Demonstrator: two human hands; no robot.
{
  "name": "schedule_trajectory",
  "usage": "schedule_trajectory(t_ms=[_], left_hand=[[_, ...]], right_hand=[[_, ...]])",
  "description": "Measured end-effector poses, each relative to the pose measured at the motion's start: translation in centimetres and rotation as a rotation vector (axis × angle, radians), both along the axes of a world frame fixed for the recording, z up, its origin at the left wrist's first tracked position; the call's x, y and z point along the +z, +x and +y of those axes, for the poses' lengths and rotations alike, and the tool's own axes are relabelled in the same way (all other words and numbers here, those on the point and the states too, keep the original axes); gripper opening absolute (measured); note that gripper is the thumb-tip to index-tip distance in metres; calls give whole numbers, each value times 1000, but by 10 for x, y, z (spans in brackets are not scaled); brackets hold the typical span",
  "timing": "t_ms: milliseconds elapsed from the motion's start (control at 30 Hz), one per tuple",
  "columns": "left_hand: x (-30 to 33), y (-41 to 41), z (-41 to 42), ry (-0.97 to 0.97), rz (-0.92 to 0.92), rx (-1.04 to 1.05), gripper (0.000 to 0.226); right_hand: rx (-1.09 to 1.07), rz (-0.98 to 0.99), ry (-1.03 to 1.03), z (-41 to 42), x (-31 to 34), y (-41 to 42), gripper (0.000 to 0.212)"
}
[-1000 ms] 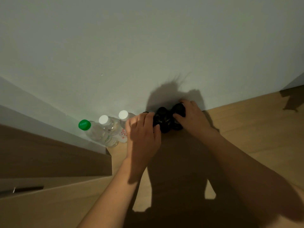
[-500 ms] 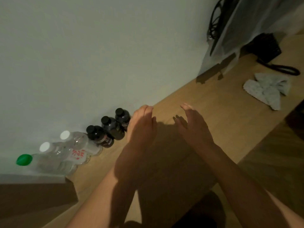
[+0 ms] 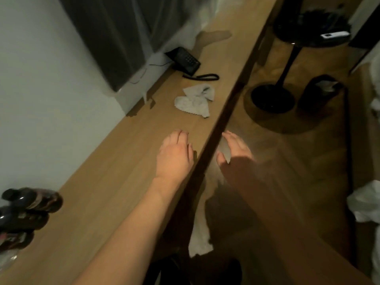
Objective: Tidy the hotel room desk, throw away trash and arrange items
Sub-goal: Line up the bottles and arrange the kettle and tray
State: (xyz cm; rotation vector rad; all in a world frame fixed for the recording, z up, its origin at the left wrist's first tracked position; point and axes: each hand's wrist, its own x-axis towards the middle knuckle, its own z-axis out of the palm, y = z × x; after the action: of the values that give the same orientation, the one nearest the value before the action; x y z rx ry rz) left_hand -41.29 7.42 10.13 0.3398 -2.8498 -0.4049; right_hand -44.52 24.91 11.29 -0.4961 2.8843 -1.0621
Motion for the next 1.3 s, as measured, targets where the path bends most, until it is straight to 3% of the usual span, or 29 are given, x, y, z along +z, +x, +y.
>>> schedule_trajectory(t_ms=[233,400,667,1300], left_hand=[[2,-65,152,-15,17,-244,41],[0,-112,209,-85,24,-369,40],[-4,-215,233,-76,29,-429,40],[-8,-579,284,48,47,-519,41]], right_hand=[[-155,2,25,155,-2,-34,56],[-256,-22,38,218,-4,-58,55],[-300,-55,25,247,-9,-150,53],[-405,-24,14,295,-1,-495,51]])
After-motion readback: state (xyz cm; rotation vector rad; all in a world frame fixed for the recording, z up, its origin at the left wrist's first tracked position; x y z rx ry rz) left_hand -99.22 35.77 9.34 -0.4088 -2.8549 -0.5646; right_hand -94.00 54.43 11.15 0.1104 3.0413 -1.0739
